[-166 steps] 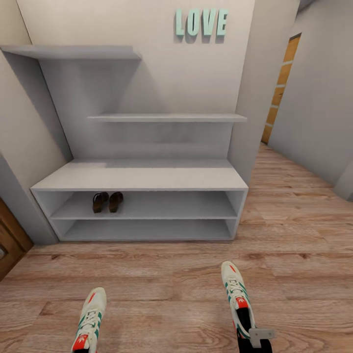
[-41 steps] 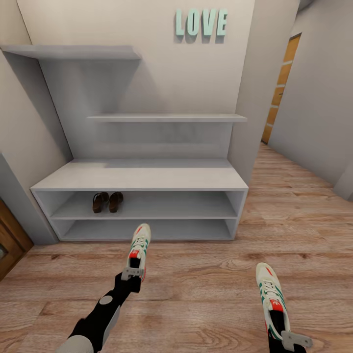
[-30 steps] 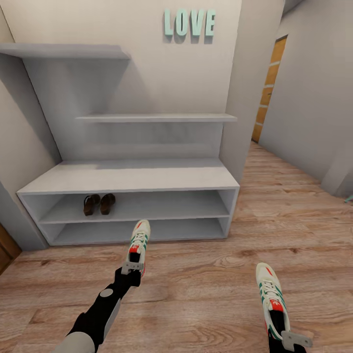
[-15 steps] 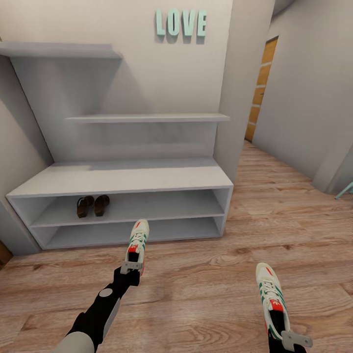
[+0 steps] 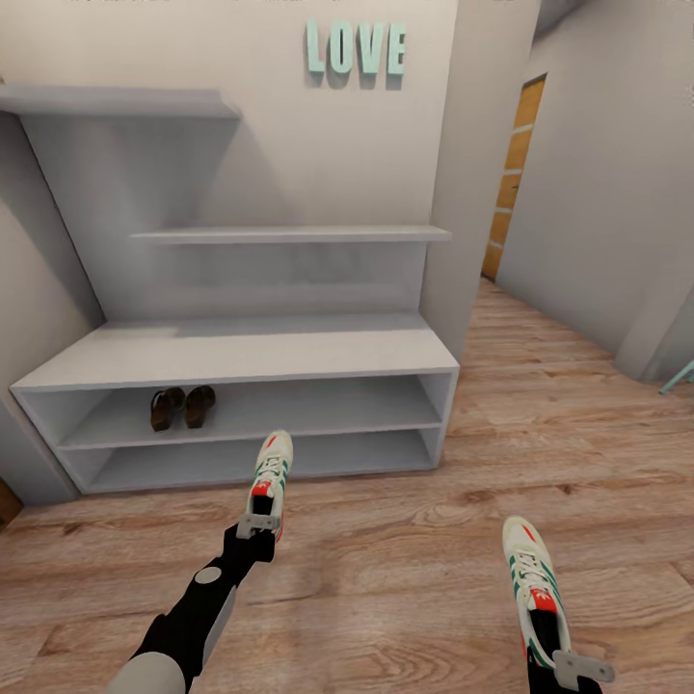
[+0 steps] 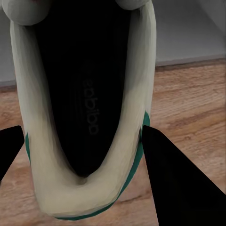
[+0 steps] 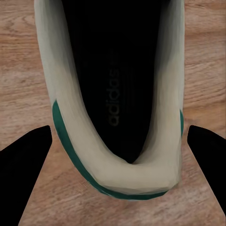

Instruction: Pick up the two gym shoes and the two sandals from the corridor floor and place them onto the hallstand (shoe rack) in the corridor, making sure they are on the rack and not on the floor. Arrange them so the two gym shoes are next to each other and the two sandals are next to each other.

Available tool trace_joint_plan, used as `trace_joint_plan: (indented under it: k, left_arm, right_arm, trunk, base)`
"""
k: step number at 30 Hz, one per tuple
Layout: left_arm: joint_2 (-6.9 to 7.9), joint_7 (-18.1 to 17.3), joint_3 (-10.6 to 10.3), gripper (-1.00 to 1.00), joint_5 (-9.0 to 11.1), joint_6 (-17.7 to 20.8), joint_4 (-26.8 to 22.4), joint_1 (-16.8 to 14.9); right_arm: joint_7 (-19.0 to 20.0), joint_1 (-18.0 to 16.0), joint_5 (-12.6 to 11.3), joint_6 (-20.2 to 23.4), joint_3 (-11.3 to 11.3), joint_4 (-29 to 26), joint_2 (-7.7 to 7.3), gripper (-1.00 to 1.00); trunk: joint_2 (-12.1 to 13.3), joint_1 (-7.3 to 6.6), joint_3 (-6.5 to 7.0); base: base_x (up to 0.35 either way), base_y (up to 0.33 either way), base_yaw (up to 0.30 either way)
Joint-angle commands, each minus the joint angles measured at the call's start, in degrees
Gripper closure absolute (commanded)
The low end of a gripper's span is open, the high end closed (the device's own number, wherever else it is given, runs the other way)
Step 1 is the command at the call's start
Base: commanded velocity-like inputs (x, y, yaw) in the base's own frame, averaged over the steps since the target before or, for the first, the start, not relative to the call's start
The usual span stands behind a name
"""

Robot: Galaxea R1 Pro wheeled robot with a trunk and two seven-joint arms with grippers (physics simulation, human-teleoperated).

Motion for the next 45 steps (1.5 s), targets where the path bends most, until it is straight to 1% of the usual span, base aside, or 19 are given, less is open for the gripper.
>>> trace_joint_plan:
  k: [1, 25, 29, 31, 33, 36, 45]
  left_arm:
    - [-0.08, -0.4, 0.5, 1.00, -0.6, -0.2, 0.0, 0.0]
    - [-0.15, -0.5, 0.5, 1.00, -0.6, -0.2, -0.1, -0.2]
    - [-0.21, -0.5, 0.5, 1.00, -0.5, 0.2, -1.6, -0.3]
    - [-0.23, -0.5, 0.5, 1.00, -0.5, 1.1, -2.0, -0.4]
    - [-0.25, -0.5, 0.5, 1.00, -0.5, 2.8, -3.2, -0.4]
    - [-0.25, -0.5, 0.5, 1.00, -0.5, 3.8, -4.3, -0.4]
    - [-0.18, -0.5, 0.6, 1.00, -0.5, 4.1, -4.8, -0.4]
  right_arm:
    - [-0.3, 0.0, 0.6, -0.1, -0.3, 0.1, 0.00, 1.00]
    - [-0.4, 0.0, 0.5, -0.1, -0.3, 0.0, 0.00, 1.00]
    - [-0.4, 0.0, 0.6, -0.1, -0.3, 0.0, 0.00, 1.00]
    - [-0.4, 0.0, 0.6, -0.1, -0.3, 0.0, 0.00, 1.00]
    - [-0.4, 0.0, 0.6, -0.1, -0.3, 0.1, 0.00, 1.00]
    - [-0.4, -0.1, 0.6, -0.1, -0.3, 0.1, 0.00, 1.00]
    - [-0.4, -0.1, 0.6, -0.1, -0.4, 0.1, 0.00, 1.00]
  trunk:
    - [0.0, -0.01, 0.03]
    - [0.0, -0.01, 2.12]
    - [0.0, -0.01, 2.22]
    - [0.0, -0.01, 2.24]
    - [0.0, -0.01, 2.24]
    - [0.0, -0.01, 2.25]
    - [0.0, -0.01, 2.25]
  base:
    - [0.018, 0.000, 0.000]
    - [0.002, 0.000, 0.000]
    - [0.000, 0.000, 0.000]
    - [0.000, 0.000, 0.000]
    - [0.000, 0.000, 0.000]
    - [0.000, 0.000, 0.000]
    - [0.015, 0.000, 0.000]
